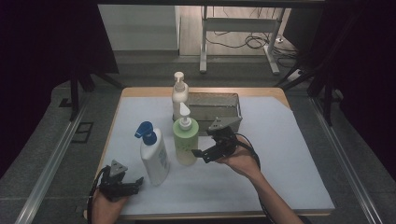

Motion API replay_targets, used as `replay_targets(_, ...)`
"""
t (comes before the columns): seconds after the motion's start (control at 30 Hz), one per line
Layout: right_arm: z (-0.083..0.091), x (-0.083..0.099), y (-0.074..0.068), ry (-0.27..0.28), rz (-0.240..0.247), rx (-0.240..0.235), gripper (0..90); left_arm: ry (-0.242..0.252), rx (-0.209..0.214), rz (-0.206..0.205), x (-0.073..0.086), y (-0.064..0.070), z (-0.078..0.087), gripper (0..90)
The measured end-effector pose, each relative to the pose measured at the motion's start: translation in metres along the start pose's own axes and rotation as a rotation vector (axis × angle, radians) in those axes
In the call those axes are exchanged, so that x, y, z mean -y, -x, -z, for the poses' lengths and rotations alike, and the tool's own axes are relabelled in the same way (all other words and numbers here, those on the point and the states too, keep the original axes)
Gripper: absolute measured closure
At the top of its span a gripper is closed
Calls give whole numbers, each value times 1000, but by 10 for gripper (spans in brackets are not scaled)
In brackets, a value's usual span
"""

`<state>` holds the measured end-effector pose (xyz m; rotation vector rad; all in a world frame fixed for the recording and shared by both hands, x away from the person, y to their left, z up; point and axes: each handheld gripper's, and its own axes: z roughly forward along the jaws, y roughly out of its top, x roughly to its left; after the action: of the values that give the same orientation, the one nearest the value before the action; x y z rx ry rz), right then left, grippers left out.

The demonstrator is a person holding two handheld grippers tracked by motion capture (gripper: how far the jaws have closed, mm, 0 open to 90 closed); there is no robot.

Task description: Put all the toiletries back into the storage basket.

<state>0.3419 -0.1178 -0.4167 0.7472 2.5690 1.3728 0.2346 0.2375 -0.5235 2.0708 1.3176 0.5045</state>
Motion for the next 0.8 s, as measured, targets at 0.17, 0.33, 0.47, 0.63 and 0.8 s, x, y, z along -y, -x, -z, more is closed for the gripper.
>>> replay_targets(0.17,-8,-7,-6,-6,13,-10,15,0,0,0,0,0,0,129)
replay_targets(0.33,-15,-13,-12,-4,24,4,16,0,0,0,0,0,0,129)
replay_targets(0.47,-21,-18,-13,-2,28,23,14,0,0,0,0,0,0,129)
replay_targets(0.63,-30,-20,-11,-17,15,50,18,0,0,0,0,0,0,129)
replay_targets(0.8,-40,-21,-8,-25,11,62,18,0,0,-2,0,0,0,129)
